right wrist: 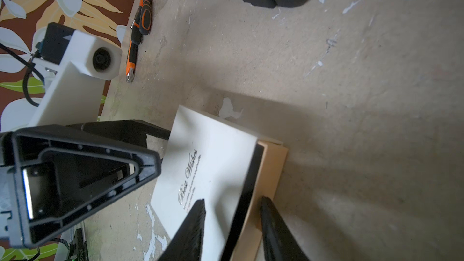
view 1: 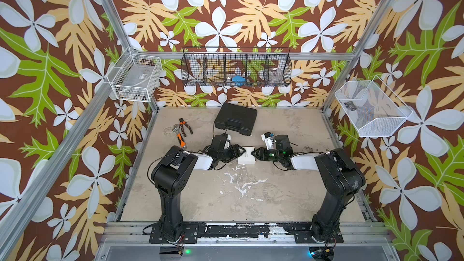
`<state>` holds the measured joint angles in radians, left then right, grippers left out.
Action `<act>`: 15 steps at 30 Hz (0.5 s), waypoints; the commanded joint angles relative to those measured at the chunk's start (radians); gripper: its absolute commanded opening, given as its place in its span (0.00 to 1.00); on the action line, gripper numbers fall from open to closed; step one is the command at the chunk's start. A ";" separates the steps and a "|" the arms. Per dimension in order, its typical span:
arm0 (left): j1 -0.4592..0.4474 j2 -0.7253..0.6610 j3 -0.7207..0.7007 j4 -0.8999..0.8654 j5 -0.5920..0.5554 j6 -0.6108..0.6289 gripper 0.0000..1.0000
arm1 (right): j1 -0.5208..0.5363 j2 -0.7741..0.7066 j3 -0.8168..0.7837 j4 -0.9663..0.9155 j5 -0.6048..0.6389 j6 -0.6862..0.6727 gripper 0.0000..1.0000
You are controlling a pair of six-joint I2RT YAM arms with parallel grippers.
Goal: Place the earrings into the drawer-style jewelry box
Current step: Close the drawer of the jewelry box.
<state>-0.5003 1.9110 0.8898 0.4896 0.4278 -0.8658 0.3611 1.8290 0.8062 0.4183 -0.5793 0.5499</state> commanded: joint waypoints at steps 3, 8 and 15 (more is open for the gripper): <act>0.000 -0.006 -0.005 0.020 0.011 0.021 0.71 | 0.002 0.000 0.012 0.003 0.002 -0.008 0.39; 0.001 -0.010 -0.003 0.027 0.010 0.021 0.71 | 0.001 0.004 0.024 0.008 -0.008 -0.002 0.39; 0.005 -0.015 -0.003 0.017 0.011 0.028 0.71 | 0.001 0.016 0.041 -0.009 -0.007 -0.013 0.39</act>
<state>-0.5003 1.9072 0.8841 0.4973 0.4274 -0.8593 0.3626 1.8412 0.8379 0.4168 -0.5793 0.5491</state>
